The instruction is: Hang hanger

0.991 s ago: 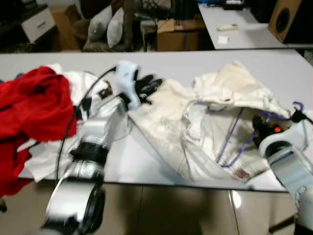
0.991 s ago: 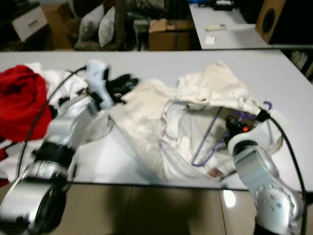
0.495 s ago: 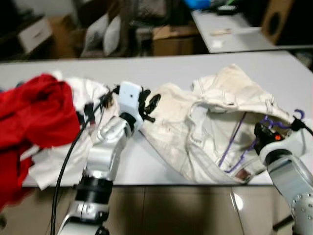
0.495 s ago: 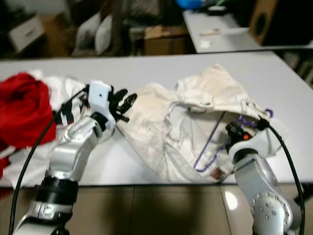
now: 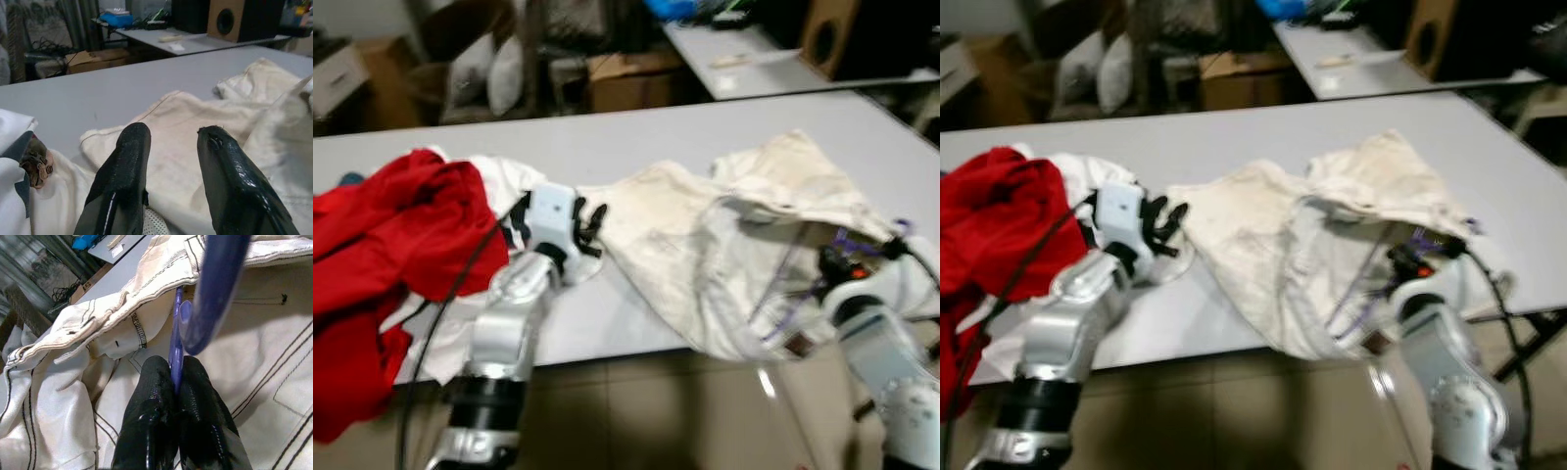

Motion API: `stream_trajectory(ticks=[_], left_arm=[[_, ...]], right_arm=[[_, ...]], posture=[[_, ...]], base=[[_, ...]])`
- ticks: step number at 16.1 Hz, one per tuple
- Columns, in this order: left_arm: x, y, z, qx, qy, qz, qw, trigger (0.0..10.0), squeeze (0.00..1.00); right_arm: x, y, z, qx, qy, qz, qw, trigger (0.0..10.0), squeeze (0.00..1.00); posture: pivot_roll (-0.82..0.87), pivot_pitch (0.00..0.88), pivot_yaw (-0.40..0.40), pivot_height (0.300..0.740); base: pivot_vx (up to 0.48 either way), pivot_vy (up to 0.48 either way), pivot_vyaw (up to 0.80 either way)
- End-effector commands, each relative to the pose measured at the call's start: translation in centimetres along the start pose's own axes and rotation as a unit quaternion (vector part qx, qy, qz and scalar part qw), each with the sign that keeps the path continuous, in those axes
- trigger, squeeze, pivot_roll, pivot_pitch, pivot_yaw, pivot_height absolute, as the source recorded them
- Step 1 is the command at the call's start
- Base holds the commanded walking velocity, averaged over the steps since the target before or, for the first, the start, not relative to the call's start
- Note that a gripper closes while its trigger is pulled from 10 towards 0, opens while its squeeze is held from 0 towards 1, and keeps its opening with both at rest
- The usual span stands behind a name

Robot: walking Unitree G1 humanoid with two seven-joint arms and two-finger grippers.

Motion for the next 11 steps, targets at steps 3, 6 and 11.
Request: stream_trajectory(ticks=[3, 6, 11], left_arm=[[0.2, 0.8, 0.9, -0.005, -0.016, 0.009, 1.0, 10.0, 0.0], [0.2, 0.8, 1.4, -0.008, -0.024, 0.01, 1.0, 10.0, 0.0], [0.5, 0.9, 2.3, -0.015, -0.032, 0.011, 0.999, 10.0, 0.0]], right_arm=[[0.5, 0.0, -0.1, -0.012, 0.003, -0.002, 1.0, 10.0, 0.0], [0.7, -0.1, 0.0, -0.008, 0.002, -0.003, 1.0, 10.0, 0.0], [0.9, -0.2, 0.0, -0.013, 0.005, -0.004, 1.0, 10.0, 0.0]], posture=[[-0.06, 0.0, 0.084, 0.74], [-0.06, 0.0, 0.08, 0.74], [-0.07, 0.0, 0.077, 0.74]], base=[[0.359, 0.0, 0.0], [0.406, 0.0, 0.0], [0.431, 0.0, 0.0]])
Point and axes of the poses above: a point about 5 cm out from each wrist's last joint towards the gripper, its own x axis pointing out of the wrist towards the gripper, its own y axis along the axis of the wrist's last joint, z = x × y, the point moved 4 cm from there along x, pointing out of the wrist towards the gripper, and after that the axes turned 10 degrees about x, right-handed, at the moved point
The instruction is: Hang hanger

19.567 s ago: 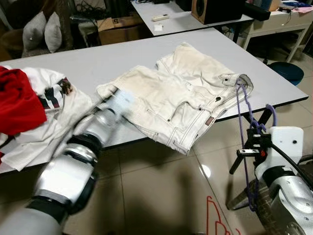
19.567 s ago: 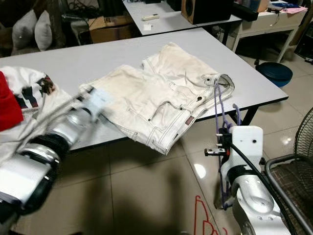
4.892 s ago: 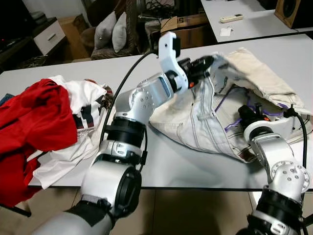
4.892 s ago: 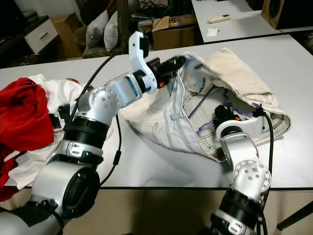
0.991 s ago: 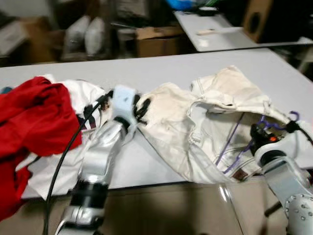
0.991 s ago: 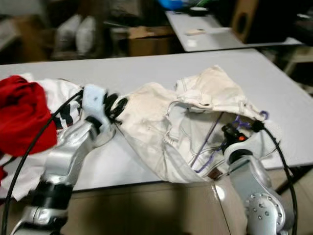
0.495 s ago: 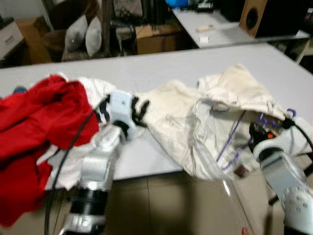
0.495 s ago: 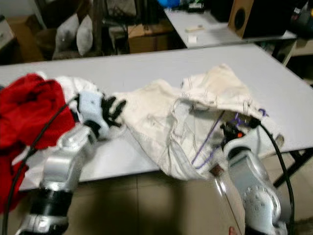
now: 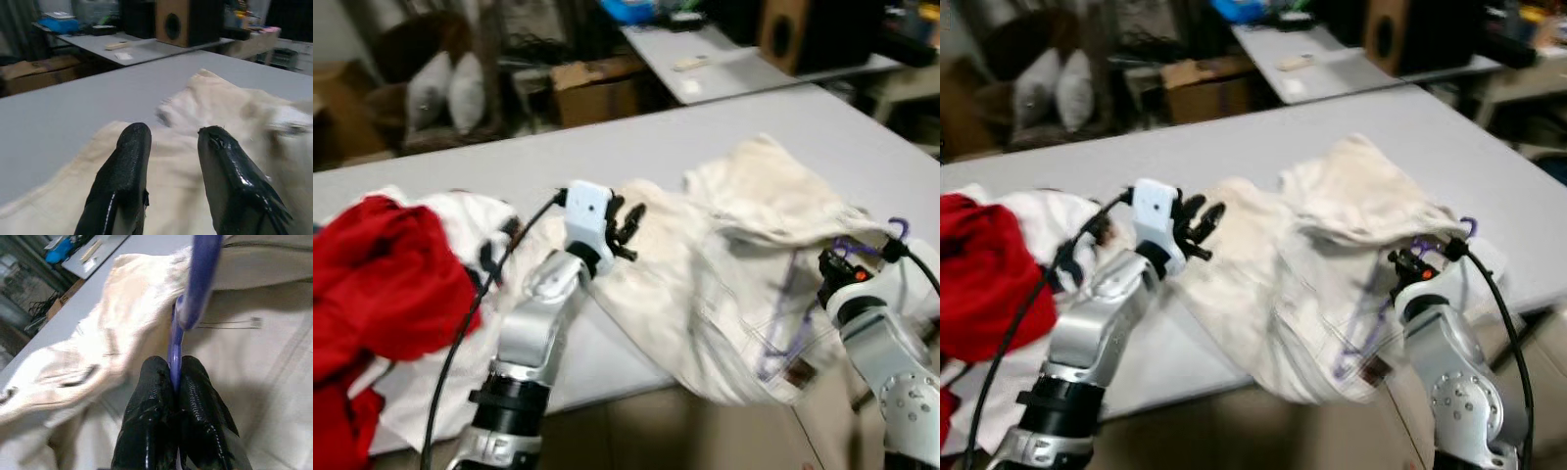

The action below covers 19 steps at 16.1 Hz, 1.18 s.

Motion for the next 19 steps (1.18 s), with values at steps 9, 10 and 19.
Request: stream_trajectory(ticks=[9, 10, 19], left_arm=[[-0.4, 0.4, 0.4, 0.01, -0.029, 0.017, 0.999, 10.0, 0.0], [-0.3, 0.4, 0.5, 0.011, -0.032, 0.018, 0.999, 10.0, 0.0], [3.7, 2.5, 5.8, 0.062, -0.196, 0.062, 0.977, 10.0, 0.0]], right_arm=[[-0.7, 0.5, -2.0, -0.074, 0.08, -0.015, 0.994, 10.0, 0.0], [-0.8, 0.5, -2.0, -0.083, 0.084, -0.017, 0.993, 10.0, 0.0], [-2.4, -0.3, -2.4, -0.16, 0.173, -0.038, 0.971, 10.0, 0.0]], posture=[[-0.08, 0.0, 0.09, 0.74], [-0.09, 0.0, 0.092, 0.74], [-0.11, 0.0, 0.125, 0.74]], base=[[0.142, 0.0, 0.0], [0.0, 0.0, 0.0], [0.0, 0.0, 0.0]])
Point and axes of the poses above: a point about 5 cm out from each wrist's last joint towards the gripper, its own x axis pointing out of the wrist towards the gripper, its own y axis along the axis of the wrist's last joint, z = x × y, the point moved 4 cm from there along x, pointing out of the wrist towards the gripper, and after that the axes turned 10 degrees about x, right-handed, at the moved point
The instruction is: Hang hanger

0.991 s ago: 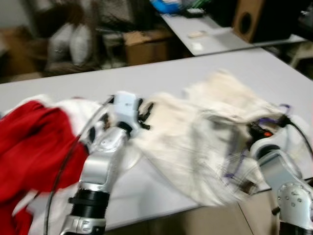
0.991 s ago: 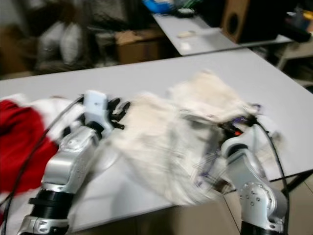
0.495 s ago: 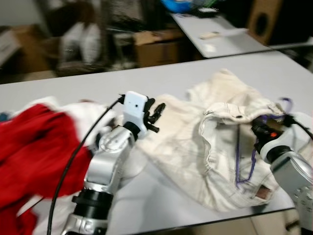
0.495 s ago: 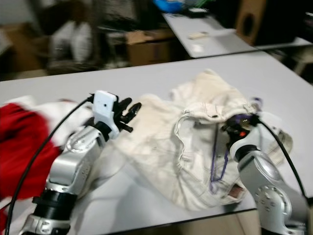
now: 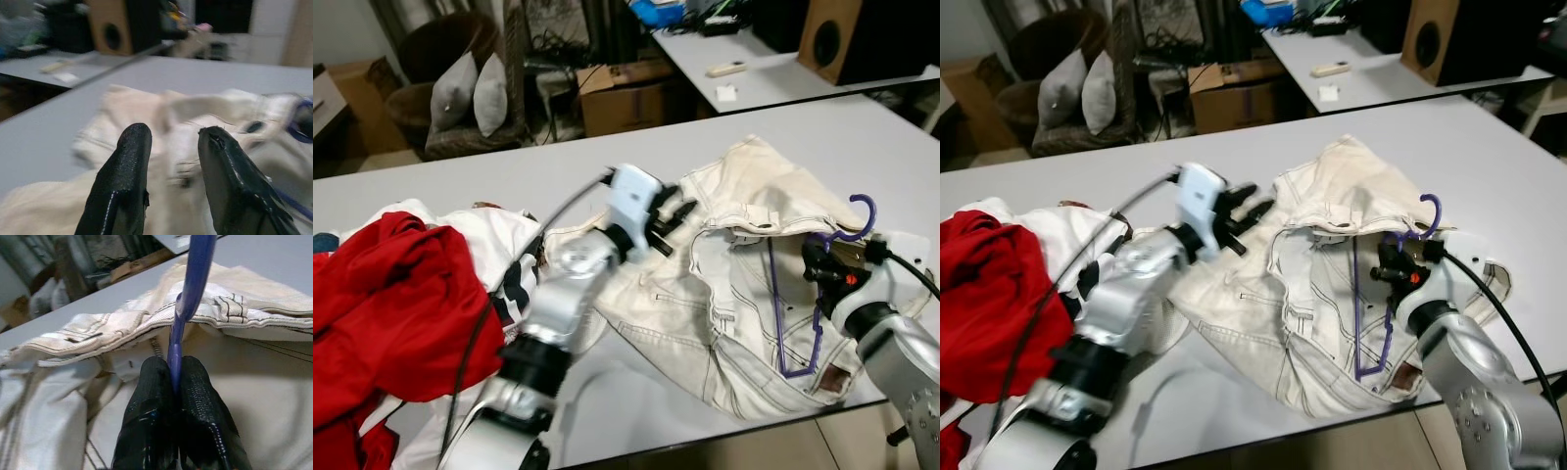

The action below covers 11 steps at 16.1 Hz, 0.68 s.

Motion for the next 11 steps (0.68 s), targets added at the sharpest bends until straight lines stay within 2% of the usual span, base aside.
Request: stream_trajectory(ticks=[1, 2, 3, 4, 7, 8, 9, 10, 11], left_arm=[[0.7, 0.4, 0.6, 0.023, -0.026, 0.005, 0.999, 10.0, 0.0], [1.6, 0.5, 2.2, 0.027, -0.079, 0.013, 0.996, 10.0, 0.0], [2.3, 1.6, 3.4, 0.026, -0.128, 0.034, 0.991, 10.0, 1.0], [3.0, 3.1, 4.0, 0.047, -0.165, 0.062, 0.983, 10.0, 1.0], [3.1, 4.9, 3.9, 0.037, -0.209, 0.102, 0.972, 10.0, 1.0], [2.7, 4.3, 4.4, 0.052, -0.239, 0.092, 0.965, 10.0, 0.83], [2.5, 3.4, 4.6, 0.079, -0.256, 0.077, 0.96, 10.0, 0.0], [2.7, 2.5, 4.3, 0.131, -0.24, 0.055, 0.96, 10.0, 0.0], [3.2, 1.8, 3.6, 0.155, -0.208, 0.034, 0.965, 10.0, 0.0]], right_arm=[[-0.3, -0.1, -0.8, 0.0, 0.025, 0.002, 1.0, 10.0, 0.0], [-0.6, -0.3, -0.9, -0.007, 0.034, 0.0, 0.999, 10.0, 0.0], [-0.9, -0.2, -0.7, -0.011, 0.033, -0.002, 0.999, 10.0, 0.0], [-1.0, 0.1, -0.5, -0.012, 0.033, 0.0, 0.999, 10.0, 0.0], [-1.2, -0.1, -1.1, -0.024, 0.048, -0.005, 0.999, 10.0, 0.0], [-1.3, -0.1, -1.2, -0.023, 0.052, -0.005, 0.998, 10.0, 0.0], [-1.4, -0.1, -1.5, -0.023, 0.059, -0.004, 0.998, 10.0, 0.0], [-1.4, 0.0, -1.8, -0.022, 0.065, -0.003, 0.998, 10.0, 0.0], [-1.5, 0.2, -2.2, -0.012, 0.077, 0.002, 0.997, 10.0, 0.0]], posture=[[-0.12, 0.0, 0.133, 0.74], [-0.13, 0.0, 0.139, 0.74], [-0.15, 0.0, 0.141, 0.74], [-0.16, 0.003, 0.144, 0.74], [-0.18, 0.009, 0.146, 0.74], [-0.18, 0.008, 0.146, 0.74], [-0.18, 0.009, 0.148, 0.74], [-0.18, 0.007, 0.148, 0.74], [-0.18, 0.009, 0.148, 0.74]], base=[[0.0, 0.0, 0.0], [0.0, 0.0, 0.0], [0.0, 0.0, 0.0], [0.0, 0.0, 0.0], [0.0, 0.0, 0.0], [0.0, 0.0, 0.0], [0.0, 0.0, 0.0], [0.0, 0.0, 0.0], [0.0, 0.0, 0.0]])
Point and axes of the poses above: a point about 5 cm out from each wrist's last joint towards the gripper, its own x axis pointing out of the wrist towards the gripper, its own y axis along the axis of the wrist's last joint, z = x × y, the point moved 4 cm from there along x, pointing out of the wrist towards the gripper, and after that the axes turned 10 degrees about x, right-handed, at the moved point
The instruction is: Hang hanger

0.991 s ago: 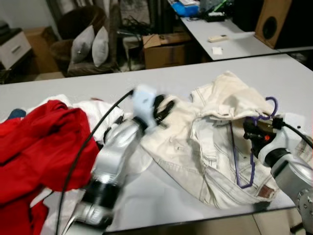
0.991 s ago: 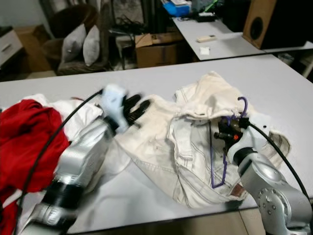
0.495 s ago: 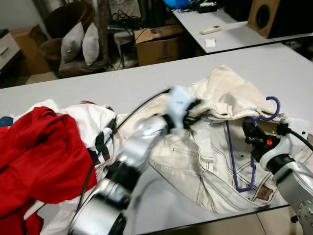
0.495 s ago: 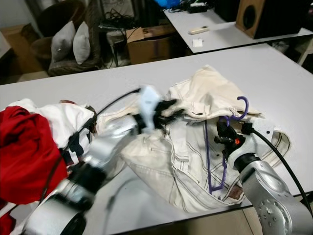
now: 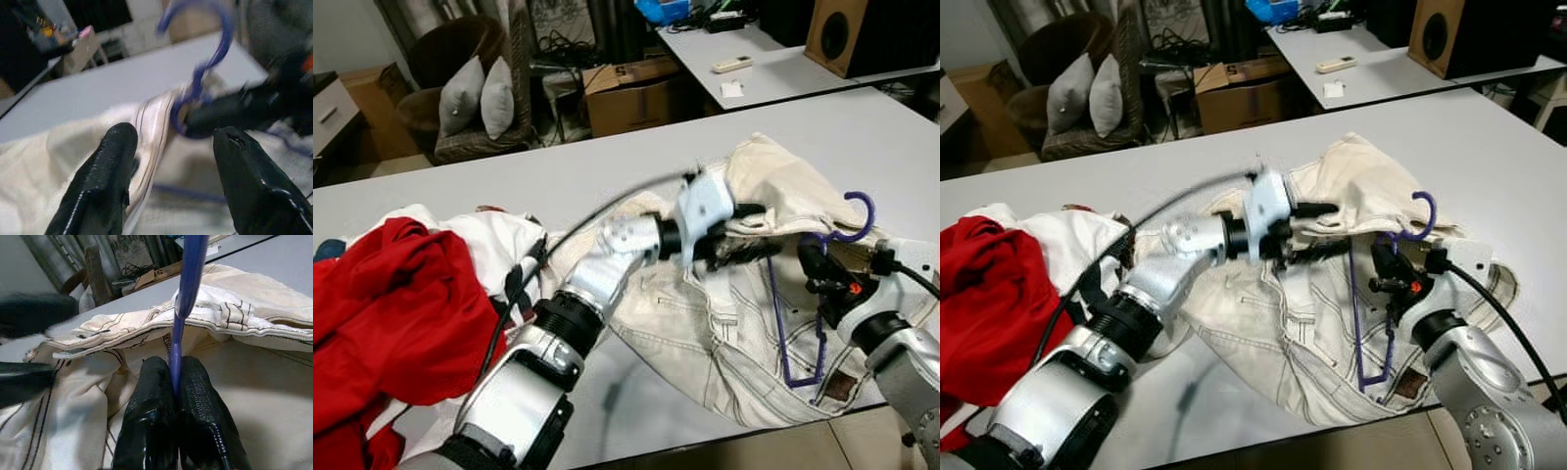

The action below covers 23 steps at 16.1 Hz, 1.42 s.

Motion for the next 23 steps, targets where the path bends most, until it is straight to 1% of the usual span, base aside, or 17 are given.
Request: stream_trajectory(ticks=[1, 3, 5, 8, 9, 11, 12, 13, 14, 17, 19, 21, 23], left_arm=[[-0.1, 0.1, -1.0, 0.032, 0.021, -0.015, 0.999, 10.0, 0.0], [0.1, -0.1, -1.0, 0.039, 0.022, -0.02, 0.999, 10.0, 0.0], [0.4, -0.7, -0.9, 0.064, 0.029, -0.038, 0.997, 10.0, 0.0], [0.6, -0.8, -0.6, 0.06, 0.017, -0.035, 0.997, 10.0, 0.0], [0.6, -0.8, -0.2, 0.055, 0.002, -0.029, 0.998, 10.0, 0.0], [0.7, -1.1, 0.0, 0.067, 0.0, -0.038, 0.997, 10.0, 0.0], [0.7, -2.0, -1.1, 0.085, 0.047, -0.083, 0.992, 4.7, 0.0], [0.7, -2.1, -1.3, 0.086, 0.055, -0.088, 0.991, 4.7, 0.0], [0.7, -2.1, -1.7, 0.083, 0.069, -0.093, 0.99, 0.0, 0.0], [0.5, -2.2, -2.6, 0.078, 0.096, -0.104, 0.987, 0.0, 0.0], [0.5, -2.1, -2.8, 0.074, 0.101, -0.102, 0.987, 0.0, 0.0], [0.6, -1.7, -2.7, 0.049, 0.093, -0.084, 0.991, 0.0, 0.0], [0.6, -1.2, -3.3, 0.013, 0.108, -0.07, 0.992, 0.0, 0.0]], right_arm=[[-0.1, 0.2, -1.3, 0.004, 0.032, -0.001, 0.999, 10.0, 0.0], [-0.1, 0.3, -1.6, 0.012, 0.04, 0.004, 0.999, 10.0, 0.0], [-0.1, 0.6, -1.8, 0.019, 0.046, 0.01, 0.999, 10.0, 0.0], [-0.2, 0.6, -1.8, 0.021, 0.046, 0.012, 0.999, 10.0, 0.0], [-0.2, 0.6, -1.8, 0.024, 0.046, 0.013, 0.999, 10.0, 0.0], [-0.3, 0.6, -1.8, 0.026, 0.046, 0.014, 0.999, 10.0, 0.0], [-0.3, 0.8, -2.2, 0.03, 0.052, 0.017, 0.998, 10.0, 0.0], [-0.3, 0.9, -2.3, 0.03, 0.054, 0.018, 0.998, 10.0, 0.0], [-0.3, 0.9, -2.4, 0.031, 0.055, 0.018, 0.998, 10.0, 0.0], [-0.3, 0.9, -2.5, 0.034, 0.058, 0.02, 0.998, 10.0, 0.0], [-0.3, 0.9, -2.5, 0.035, 0.058, 0.02, 0.998, 10.0, 0.0], [-0.4, 0.7, -2.3, 0.041, 0.051, 0.019, 0.998, 10.0, 0.0], [-0.4, 0.3, -1.7, 0.052, 0.028, 0.014, 0.998, 10.0, 0.0]], posture=[[-0.18, 0.009, 0.148, 0.74], [-0.18, 0.009, 0.149, 0.74], [-0.18, 0.01, 0.154, 0.74], [-0.18, 0.011, 0.158, 0.74], [-0.18, 0.011, 0.159, 0.74], [-0.18, 0.01, 0.161, 0.74], [-0.18, 0.01, 0.164, 0.74], [-0.18, 0.01, 0.164, 0.74], [-0.19, 0.009, 0.166, 0.74], [-0.19, 0.005, 0.17, 0.74], [-0.19, 0.003, 0.17, 0.74], [-0.19, 0.0, 0.17, 0.74], [-0.19, 0.0, 0.171, 0.74]], base=[[0.0, 0.0, 0.0], [0.0, 0.0, 0.0], [0.0, 0.0, 0.0], [0.0, 0.0, 0.0], [0.0, 0.0, 0.0], [0.0, 0.0, 0.0], [0.0, 0.0, 0.0], [0.0, 0.0, 0.0], [0.0, 0.0, 0.0], [0.0, 0.0, 0.0], [0.0, 0.0, 0.0], [0.0, 0.0, 0.0], [0.0, 0.0, 0.0]])
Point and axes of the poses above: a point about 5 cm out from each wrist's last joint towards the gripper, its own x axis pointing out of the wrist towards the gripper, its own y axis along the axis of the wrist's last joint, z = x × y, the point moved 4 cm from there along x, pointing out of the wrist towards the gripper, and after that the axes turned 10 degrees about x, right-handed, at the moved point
